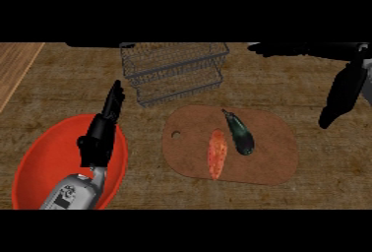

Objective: Pick the eggplant from the cutting board and place it in the tiered basket

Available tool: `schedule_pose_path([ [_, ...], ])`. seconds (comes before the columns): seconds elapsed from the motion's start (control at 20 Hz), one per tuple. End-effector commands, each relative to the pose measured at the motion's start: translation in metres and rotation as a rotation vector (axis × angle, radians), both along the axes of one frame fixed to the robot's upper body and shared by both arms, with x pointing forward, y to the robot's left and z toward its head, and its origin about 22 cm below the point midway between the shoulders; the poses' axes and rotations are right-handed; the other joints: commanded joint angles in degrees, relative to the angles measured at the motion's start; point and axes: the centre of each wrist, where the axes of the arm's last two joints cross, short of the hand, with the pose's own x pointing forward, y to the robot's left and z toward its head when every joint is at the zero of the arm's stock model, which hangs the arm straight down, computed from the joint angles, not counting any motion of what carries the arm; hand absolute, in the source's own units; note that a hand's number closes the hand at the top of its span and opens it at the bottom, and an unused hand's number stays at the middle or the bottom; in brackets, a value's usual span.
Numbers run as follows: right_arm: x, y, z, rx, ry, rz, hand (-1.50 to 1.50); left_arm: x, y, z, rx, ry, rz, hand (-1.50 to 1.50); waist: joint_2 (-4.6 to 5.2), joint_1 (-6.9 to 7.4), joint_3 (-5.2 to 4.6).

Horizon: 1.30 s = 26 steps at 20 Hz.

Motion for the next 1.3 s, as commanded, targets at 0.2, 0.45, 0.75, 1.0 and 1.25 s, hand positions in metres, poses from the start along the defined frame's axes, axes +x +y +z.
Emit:
schedule_pose_path([
  [0.2,0.015,0.040,-0.010,-0.138,0.013,0.096,-1.50,0.009,0.010,-0.002,0.014,-0.022,0.027,0.00,-0.03,-0.41,-0.05],
  [0.45,0.006,0.023,-0.021,-0.243,0.032,0.115,-1.50,-0.004,0.013,-0.016,0.017,-0.016,0.014,0.00,-0.21,-0.82,-0.04],
  [0.75,-0.002,0.021,-0.019,-0.279,-0.023,0.117,-1.50,0.006,0.002,-0.007,0.001,-0.006,0.020,0.00,-0.41,-1.53,-0.04],
  [1.0,0.007,0.017,-0.032,-0.313,-0.059,0.103,-1.50,0.001,0.007,0.007,0.005,0.017,0.006,0.00,-0.26,-0.87,-0.02],
  [1.25,0.000,0.025,-0.057,-0.359,-0.089,0.161,-1.50,0.007,0.010,-0.007,0.000,0.004,0.019,0.00,-0.23,-1.19,-0.03],
])
